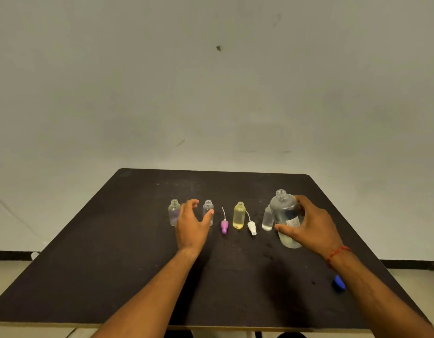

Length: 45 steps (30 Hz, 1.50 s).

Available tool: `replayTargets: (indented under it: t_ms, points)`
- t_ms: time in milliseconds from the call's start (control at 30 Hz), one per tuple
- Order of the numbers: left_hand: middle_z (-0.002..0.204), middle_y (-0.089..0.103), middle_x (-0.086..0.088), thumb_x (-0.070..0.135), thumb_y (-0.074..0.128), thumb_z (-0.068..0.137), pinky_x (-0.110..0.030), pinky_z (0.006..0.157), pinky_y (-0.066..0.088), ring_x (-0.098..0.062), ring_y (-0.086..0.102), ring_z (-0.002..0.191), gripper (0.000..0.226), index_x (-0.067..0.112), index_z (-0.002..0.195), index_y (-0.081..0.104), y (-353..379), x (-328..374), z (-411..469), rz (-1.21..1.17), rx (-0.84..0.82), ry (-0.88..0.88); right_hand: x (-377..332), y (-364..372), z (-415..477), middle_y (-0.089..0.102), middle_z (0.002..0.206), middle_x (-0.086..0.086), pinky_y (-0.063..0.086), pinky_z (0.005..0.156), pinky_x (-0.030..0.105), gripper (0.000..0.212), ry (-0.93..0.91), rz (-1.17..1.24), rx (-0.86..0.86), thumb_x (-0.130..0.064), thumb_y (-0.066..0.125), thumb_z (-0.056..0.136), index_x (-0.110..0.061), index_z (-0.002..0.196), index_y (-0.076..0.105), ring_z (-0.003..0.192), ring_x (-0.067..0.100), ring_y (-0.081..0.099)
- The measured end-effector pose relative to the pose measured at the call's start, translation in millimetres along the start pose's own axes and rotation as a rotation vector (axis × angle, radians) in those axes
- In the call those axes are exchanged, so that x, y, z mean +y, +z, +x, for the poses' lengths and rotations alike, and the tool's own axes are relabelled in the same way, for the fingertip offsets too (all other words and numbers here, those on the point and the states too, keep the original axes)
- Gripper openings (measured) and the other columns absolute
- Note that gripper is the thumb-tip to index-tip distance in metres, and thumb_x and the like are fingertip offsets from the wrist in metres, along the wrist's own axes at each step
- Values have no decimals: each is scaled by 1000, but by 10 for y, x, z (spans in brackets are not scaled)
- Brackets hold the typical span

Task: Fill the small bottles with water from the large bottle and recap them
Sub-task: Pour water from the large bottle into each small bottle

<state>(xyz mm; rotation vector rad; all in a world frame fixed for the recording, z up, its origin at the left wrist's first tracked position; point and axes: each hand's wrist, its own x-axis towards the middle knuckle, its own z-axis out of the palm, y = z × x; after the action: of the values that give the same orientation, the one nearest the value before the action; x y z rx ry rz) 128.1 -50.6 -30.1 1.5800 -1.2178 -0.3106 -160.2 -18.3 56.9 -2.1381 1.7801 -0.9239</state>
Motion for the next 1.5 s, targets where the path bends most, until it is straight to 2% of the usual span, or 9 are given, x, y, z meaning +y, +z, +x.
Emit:
replayTargets:
  t_ms: [100,167,333,433,633,800,967,1100,1500]
  points:
    - [134,58,1,39,78,84,-30,94,50,-18,58,120,63,15,136,53,52,1,56,18,-91,-46,-68,38,17,66,113,-7,55,89,40,79,-18,-2,-4,-57,83,59,-30,125,49,97,14,64]
    - [137,58,-1,38,79,84,-30,98,47,-19,56,125,66,14,139,53,105,5,95,32,-137,-64,-98,58,34,66,115,-8,55,91,42,79,-23,-3,-11,-60,82,59,-31,125,48,97,14,64]
    - [122,69,-3,32,76,87,-33,92,53,-21,65,113,45,16,128,62,186,-28,170,66,-188,-83,-154,93,60,65,120,-6,54,94,45,81,-34,-11,-8,-58,82,61,-30,128,47,102,17,64]
    - [121,70,-5,28,74,90,-30,90,52,-20,65,111,42,14,128,63,162,4,182,59,-196,-81,-188,111,66,65,120,-7,53,95,49,82,-42,-15,-11,-61,80,61,-32,129,46,103,17,64]
    - [115,69,4,30,77,87,-18,85,48,-4,59,97,40,20,124,67,49,145,165,-13,-171,58,-302,128,127,65,119,-10,50,96,51,84,-96,-53,-31,-67,75,60,-39,133,43,104,14,63]
    - [105,65,12,33,79,84,-16,82,50,-2,62,94,38,26,120,69,-64,371,120,-93,-147,164,-449,109,216,65,117,-15,49,94,50,80,-165,-103,-32,-71,65,58,-43,131,45,105,12,62]
    - [102,62,17,33,79,84,-9,78,45,8,58,94,38,30,119,69,-150,503,68,-113,-174,208,-599,56,290,60,117,-11,40,93,41,80,-219,-250,-12,-60,72,69,-40,139,41,110,13,55]
    - [106,65,14,34,79,84,-11,81,47,6,59,97,38,29,120,69,-222,546,34,-130,-178,227,-675,28,321,58,121,-9,38,92,39,80,-249,-346,-35,-60,70,72,-42,142,36,117,15,50]
    - [104,66,17,36,80,82,-15,80,51,3,62,98,37,30,117,71,-393,665,5,-151,-170,270,-753,-29,375,58,120,-6,44,91,42,80,-301,-428,-5,-67,66,72,-42,142,37,113,17,51]
